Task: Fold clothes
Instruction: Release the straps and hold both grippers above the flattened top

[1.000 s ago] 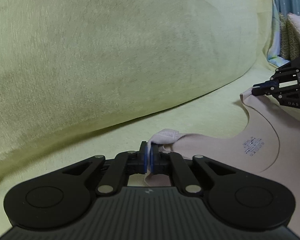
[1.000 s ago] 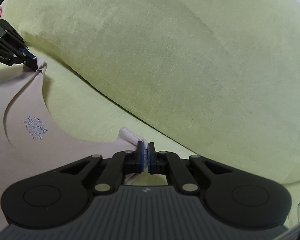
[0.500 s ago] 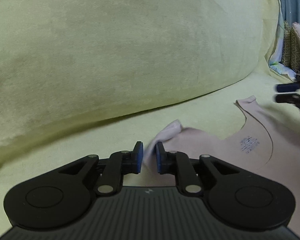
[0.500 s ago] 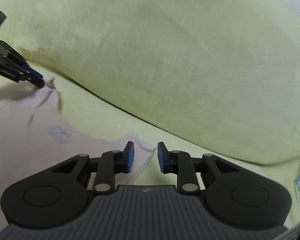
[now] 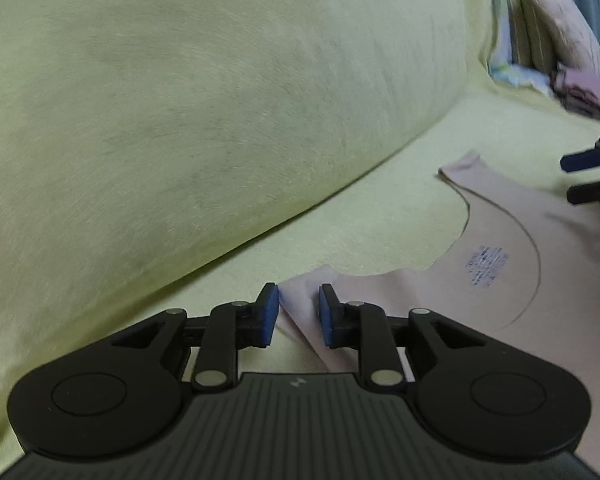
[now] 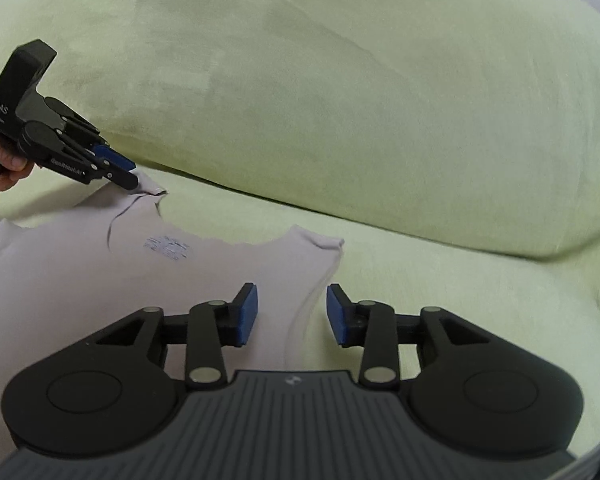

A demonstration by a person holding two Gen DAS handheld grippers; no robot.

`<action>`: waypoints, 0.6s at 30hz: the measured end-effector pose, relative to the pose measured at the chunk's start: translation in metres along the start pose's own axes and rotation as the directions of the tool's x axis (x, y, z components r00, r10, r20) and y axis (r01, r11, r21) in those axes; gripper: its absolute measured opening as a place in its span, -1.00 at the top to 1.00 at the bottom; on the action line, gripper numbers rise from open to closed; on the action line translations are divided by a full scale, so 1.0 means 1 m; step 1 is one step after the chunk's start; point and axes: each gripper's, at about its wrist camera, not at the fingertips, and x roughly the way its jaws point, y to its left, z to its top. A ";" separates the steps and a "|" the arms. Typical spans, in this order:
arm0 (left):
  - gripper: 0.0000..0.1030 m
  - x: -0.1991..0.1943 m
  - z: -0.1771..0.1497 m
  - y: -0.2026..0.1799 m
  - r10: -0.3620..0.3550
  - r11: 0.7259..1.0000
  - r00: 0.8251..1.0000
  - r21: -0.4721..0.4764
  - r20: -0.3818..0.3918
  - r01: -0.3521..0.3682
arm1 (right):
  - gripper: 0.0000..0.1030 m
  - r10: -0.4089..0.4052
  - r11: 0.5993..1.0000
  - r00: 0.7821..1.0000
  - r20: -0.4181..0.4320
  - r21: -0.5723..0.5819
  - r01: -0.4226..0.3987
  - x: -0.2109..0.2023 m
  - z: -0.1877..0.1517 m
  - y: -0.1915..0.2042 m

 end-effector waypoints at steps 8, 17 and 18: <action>0.32 0.006 0.002 0.006 0.081 0.995 0.996 -0.065 -0.026 -0.082 | 0.33 0.008 0.999 1.000 0.002 0.033 -0.008 -0.001 -0.002 -0.009; 0.32 -0.021 0.001 0.003 0.007 0.989 1.000 0.150 -0.008 -0.005 | 0.27 0.014 0.999 1.000 0.018 0.042 -0.015 0.005 0.002 -0.011; 0.36 -0.019 0.001 0.000 0.007 0.984 1.000 0.181 -0.023 -0.003 | 0.27 0.013 0.999 1.000 0.016 0.036 -0.014 0.007 0.002 -0.010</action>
